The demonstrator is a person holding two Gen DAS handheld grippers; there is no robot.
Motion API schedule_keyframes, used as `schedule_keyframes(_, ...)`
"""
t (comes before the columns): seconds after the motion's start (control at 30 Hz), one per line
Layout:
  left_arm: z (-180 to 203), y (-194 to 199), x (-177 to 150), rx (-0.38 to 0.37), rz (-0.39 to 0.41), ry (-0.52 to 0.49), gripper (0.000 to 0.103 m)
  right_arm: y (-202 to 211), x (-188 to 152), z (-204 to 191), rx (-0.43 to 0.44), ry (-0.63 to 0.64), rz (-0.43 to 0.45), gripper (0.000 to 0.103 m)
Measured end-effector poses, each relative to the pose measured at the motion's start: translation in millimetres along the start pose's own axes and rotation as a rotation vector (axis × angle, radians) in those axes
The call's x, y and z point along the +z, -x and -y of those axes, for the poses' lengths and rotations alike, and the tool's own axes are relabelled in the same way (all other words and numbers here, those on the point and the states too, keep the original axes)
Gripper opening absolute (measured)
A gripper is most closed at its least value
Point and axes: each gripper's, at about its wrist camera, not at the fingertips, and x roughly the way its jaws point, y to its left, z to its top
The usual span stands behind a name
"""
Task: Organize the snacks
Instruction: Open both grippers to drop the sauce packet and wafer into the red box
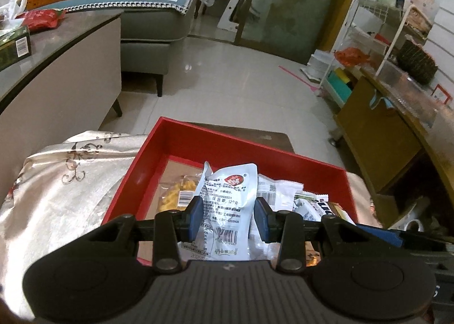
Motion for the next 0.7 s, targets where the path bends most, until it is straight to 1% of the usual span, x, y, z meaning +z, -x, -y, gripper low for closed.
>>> schedule_keyframes(0.27,0,-19,-4,0.029,-0.035,-0.009,0.033,-21,1,3,-0.027,0.012,-0.037,0.065)
schedule_keyframes(0.37,0,-23,-5,0.029,-0.046,-0.014,0.033,-25,0,7,-0.032,0.009,-0.043,0.065)
schedule_keyframes(0.53,5,-23,-6,0.046,-0.033,-0.044,0.033,-27,-1,8,-0.035,0.005,-0.054,0.066)
schedule_keyframes(0.7,4,-22,-6,0.051,-0.038,-0.043,0.034,-27,-1,9,-0.044,0.010,-0.056,0.068)
